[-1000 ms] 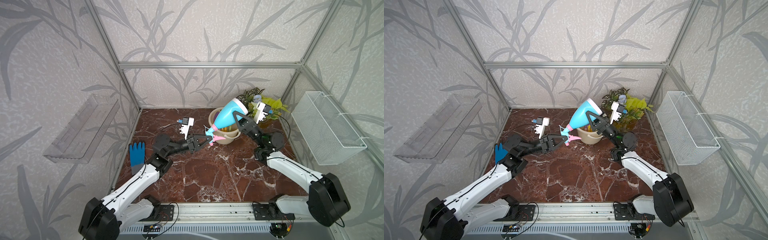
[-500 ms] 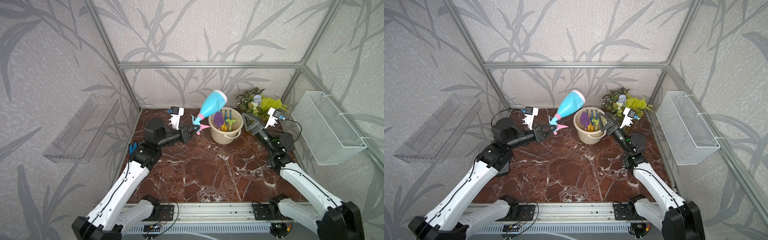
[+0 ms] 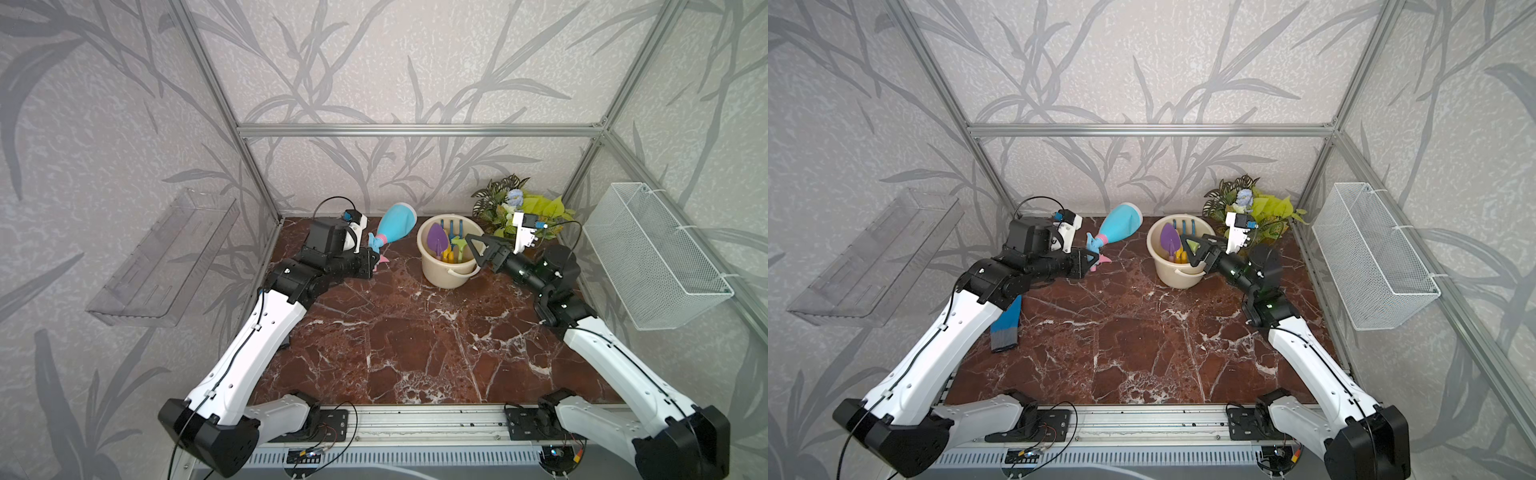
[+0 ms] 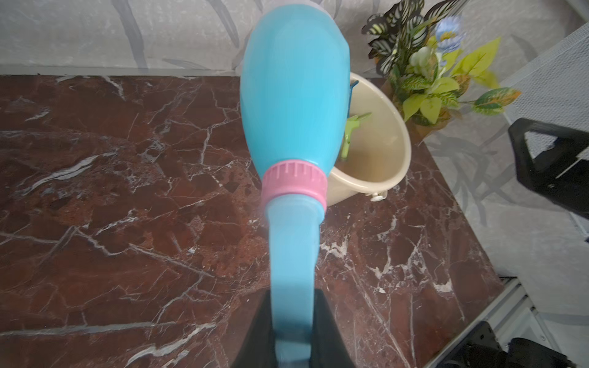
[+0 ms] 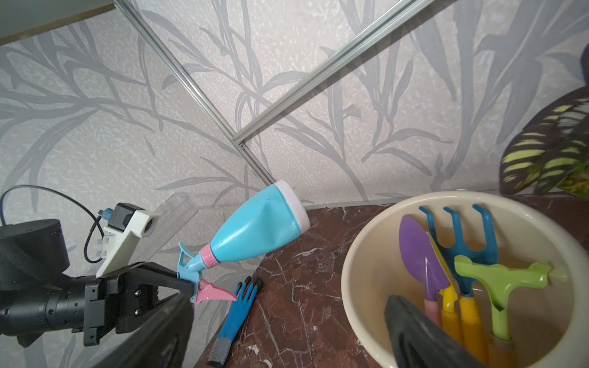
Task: Organize the gardening tools
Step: Adjust the gardening tool at the center of the board.
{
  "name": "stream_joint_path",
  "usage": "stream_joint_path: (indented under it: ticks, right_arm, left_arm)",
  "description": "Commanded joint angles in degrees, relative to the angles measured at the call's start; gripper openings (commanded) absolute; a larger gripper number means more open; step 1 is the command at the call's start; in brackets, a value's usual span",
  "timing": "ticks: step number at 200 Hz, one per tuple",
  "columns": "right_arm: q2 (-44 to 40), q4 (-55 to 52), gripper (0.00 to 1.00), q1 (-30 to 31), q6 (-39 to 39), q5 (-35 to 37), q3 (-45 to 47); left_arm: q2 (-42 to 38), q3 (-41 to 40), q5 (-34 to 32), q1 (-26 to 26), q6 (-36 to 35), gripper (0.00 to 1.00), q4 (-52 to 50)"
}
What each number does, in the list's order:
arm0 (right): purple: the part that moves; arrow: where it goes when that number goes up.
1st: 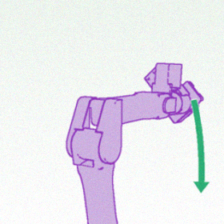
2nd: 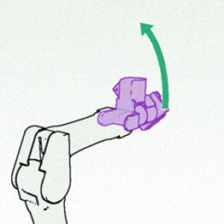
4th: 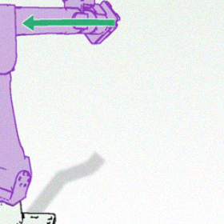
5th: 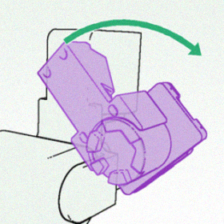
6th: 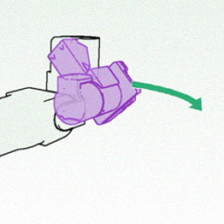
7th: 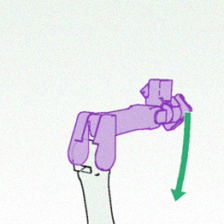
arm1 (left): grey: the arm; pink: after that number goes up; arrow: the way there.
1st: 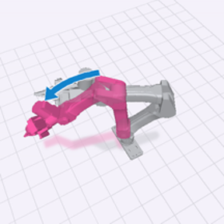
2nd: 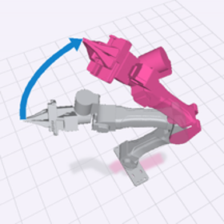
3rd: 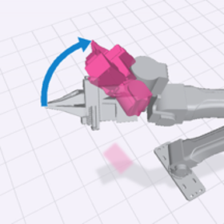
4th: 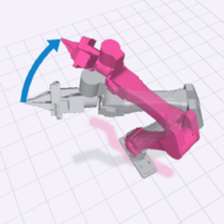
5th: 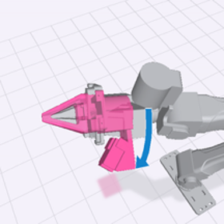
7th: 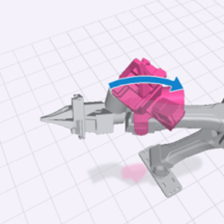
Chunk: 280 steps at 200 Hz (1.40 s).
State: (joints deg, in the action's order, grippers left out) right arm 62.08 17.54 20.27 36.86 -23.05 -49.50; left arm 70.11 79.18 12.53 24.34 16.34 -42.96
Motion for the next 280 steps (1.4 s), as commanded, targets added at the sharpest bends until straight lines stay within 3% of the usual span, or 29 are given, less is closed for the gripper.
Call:
stream_joint_path:
  ticks: [1,38,105,150,209,238,280]
  right_arm:
    - [1.05,-4.58,0.98,1.73,-3.67,-1.33,-2.68]
    - [6.49,-8.16,0.98,3.62,-5.08,-4.01,-7.68]
    - [12.18,5.69,0.99,2.09,11.27,-8.38,-7.35]
    - [14.21,24.01,0.99,-3.15,27.47,-15.59,-3.68]
    - [20.82,44.32,0.99,-3.19,43.13,-21.95,-4.48]
    - [20.63,44.09,1.00,-3.14,42.95,-22.19,-2.71]
    - [20.23,45.62,0.88,-3.18,43.42,-22.06,1.22]
  left_arm:
    - [0.50,2.99,-6.37,0.96,-3.10,0.00,-4.39]
    - [0.91,5.12,-2.13,2.76,-6.14,0.00,-5.34]
    - [-5.92,-2.10,18.03,4.31,-8.24,0.00,4.49]
    - [-8.08,-3.98,25.58,4.29,-8.87,0.00,8.37]
    - [-8.57,-5.47,28.00,4.30,-8.53,0.00,12.28]
    - [-8.74,-5.30,27.11,4.23,-7.83,0.00,13.54]
    - [-9.68,-5.52,25.64,3.96,-6.21,0.01,16.60]
